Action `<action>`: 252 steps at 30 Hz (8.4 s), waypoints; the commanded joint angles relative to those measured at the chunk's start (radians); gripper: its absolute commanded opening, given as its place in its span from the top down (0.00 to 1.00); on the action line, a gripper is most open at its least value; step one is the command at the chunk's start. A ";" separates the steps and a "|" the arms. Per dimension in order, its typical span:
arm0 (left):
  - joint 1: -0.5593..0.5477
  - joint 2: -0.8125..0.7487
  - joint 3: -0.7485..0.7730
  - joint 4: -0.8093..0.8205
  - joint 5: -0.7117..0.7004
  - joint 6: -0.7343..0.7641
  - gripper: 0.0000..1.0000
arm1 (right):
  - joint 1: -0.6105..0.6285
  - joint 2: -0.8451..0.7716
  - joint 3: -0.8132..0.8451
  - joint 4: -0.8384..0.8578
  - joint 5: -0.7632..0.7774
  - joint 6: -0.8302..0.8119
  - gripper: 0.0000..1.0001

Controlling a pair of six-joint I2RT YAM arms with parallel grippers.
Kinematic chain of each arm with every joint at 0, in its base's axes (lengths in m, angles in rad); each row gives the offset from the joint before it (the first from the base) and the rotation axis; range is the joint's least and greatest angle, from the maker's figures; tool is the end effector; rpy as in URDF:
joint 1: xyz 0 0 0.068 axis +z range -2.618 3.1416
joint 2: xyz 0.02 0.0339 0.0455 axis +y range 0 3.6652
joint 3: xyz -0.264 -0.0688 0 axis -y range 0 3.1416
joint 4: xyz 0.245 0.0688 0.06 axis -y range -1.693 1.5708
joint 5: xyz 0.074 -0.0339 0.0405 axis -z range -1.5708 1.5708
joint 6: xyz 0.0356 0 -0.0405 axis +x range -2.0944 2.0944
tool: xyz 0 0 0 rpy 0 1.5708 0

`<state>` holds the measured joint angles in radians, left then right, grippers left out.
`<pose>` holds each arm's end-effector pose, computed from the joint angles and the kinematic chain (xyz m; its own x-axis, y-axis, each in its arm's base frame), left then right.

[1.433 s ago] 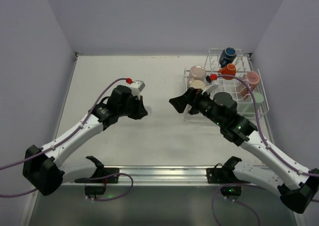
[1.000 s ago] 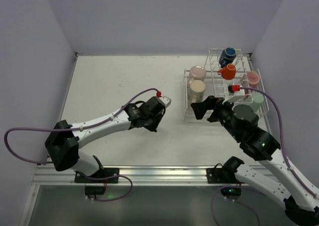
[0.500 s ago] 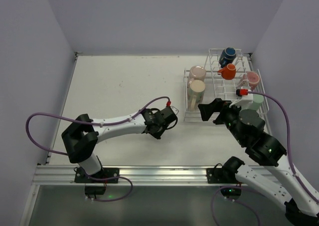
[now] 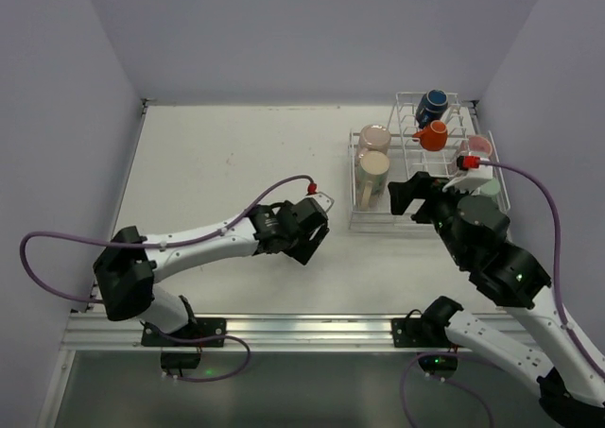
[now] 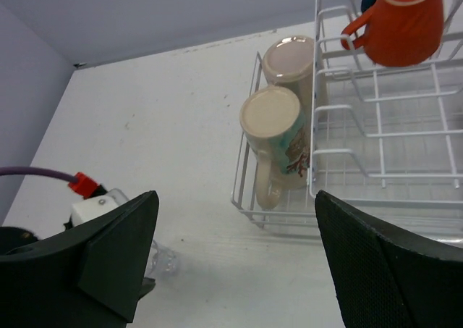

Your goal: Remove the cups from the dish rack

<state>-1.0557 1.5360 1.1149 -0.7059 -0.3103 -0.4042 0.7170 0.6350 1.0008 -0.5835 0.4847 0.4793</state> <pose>0.1598 -0.2603 0.2345 -0.7096 0.4933 -0.5032 0.5276 0.8453 0.0847 0.0997 0.0649 0.3910 -0.2545 0.3195 -0.9128 -0.1366 0.9225 0.3610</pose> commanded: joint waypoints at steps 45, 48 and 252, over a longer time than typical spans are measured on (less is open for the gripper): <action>0.002 -0.921 -0.366 0.396 -0.127 0.182 0.00 | -0.550 0.905 0.576 -0.053 0.043 -0.169 0.24; 0.002 -0.922 -0.366 0.396 -0.133 0.180 0.00 | -0.550 0.914 0.570 -0.047 0.035 -0.168 0.30; 0.281 -0.823 -0.362 0.464 0.126 0.194 0.20 | -0.600 0.975 0.707 0.238 -0.032 -0.275 0.65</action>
<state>-0.7830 0.7017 0.7422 -0.2985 -0.1894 -0.2245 0.1173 1.7195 1.6905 -0.4332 0.4530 0.2195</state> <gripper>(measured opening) 0.795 0.680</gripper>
